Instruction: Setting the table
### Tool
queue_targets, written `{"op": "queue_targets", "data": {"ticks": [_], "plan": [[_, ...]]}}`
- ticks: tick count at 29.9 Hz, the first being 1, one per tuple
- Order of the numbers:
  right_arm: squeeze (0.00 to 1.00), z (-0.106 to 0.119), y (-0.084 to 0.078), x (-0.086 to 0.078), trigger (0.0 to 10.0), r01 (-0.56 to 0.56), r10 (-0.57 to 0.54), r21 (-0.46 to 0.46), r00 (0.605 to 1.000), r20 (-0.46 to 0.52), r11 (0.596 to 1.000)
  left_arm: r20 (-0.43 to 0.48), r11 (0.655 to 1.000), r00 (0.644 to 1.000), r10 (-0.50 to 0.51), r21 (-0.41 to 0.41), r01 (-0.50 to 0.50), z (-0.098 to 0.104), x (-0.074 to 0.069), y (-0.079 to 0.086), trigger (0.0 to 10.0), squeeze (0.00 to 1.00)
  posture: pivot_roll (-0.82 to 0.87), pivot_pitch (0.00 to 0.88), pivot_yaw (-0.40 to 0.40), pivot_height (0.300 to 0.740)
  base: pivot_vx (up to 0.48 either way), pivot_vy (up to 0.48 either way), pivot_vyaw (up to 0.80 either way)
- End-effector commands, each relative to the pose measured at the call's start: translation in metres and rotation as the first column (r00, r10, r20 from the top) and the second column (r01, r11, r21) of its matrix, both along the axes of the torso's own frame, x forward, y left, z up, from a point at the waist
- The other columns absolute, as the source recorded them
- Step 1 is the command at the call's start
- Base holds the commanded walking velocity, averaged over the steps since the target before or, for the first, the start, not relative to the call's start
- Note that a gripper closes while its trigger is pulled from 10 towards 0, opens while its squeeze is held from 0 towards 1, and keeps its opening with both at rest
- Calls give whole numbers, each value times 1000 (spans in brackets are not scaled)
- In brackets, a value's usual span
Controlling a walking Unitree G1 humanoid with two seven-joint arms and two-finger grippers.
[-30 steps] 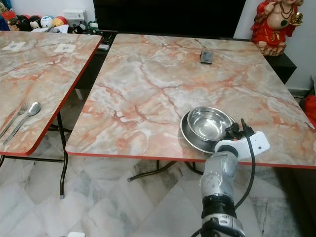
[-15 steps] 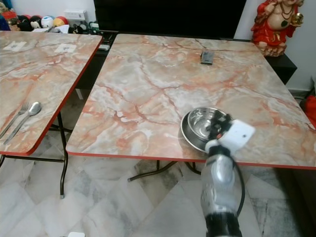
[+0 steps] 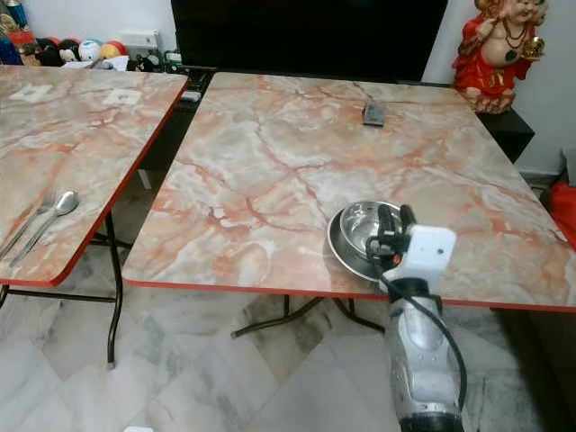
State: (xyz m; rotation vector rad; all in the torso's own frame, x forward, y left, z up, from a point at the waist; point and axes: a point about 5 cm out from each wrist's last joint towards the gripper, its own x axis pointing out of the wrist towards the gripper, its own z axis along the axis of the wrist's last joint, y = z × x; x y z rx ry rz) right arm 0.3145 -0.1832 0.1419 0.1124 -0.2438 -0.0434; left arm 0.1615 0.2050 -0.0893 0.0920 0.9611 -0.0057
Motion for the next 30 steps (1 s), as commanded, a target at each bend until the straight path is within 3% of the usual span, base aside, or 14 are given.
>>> {"op": "queue_targets", "data": {"ticks": [1, 7, 14, 21, 30], "plan": [[0, -9, 2, -3, 10000, 7, -7, 14, 999, -37, 1000, -33, 1000, 999, -7, 21, 7, -4, -11, 3, 10000, 0, -3, 37, -40, 740, 0, 0, 0], [0, -14, 12, -5, 10000, -4, 5, 19, 999, -49, 1000, -26, 999, 1000, -1, 39, 2, -2, -8, 9, 10000, 0, 14, 53, -30, 740, 0, 0, 0], [0, -6, 9, -5, 10000, 57, -56, 54, 998, -24, 997, -23, 998, 1000, -6, 63, 7, 1, -4, 18, 10000, 0, -4, 73, -1, 740, 0, 0, 0], [0, -10, 8, -5, 10000, 43, -43, 5, 998, -37, 999, -13, 998, 1000, 22, 53, -21, 2, -3, 19, 10000, 0, 10, 80, -9, 740, 0, 0, 0], [0, -5, 20, -2, 10000, -10, 9, -30, 1000, -19, 999, -16, 999, 999, 30, 45, -29, 1, -5, 17, 10000, 0, 16, 89, -23, 740, 0, 416, 772]]}}
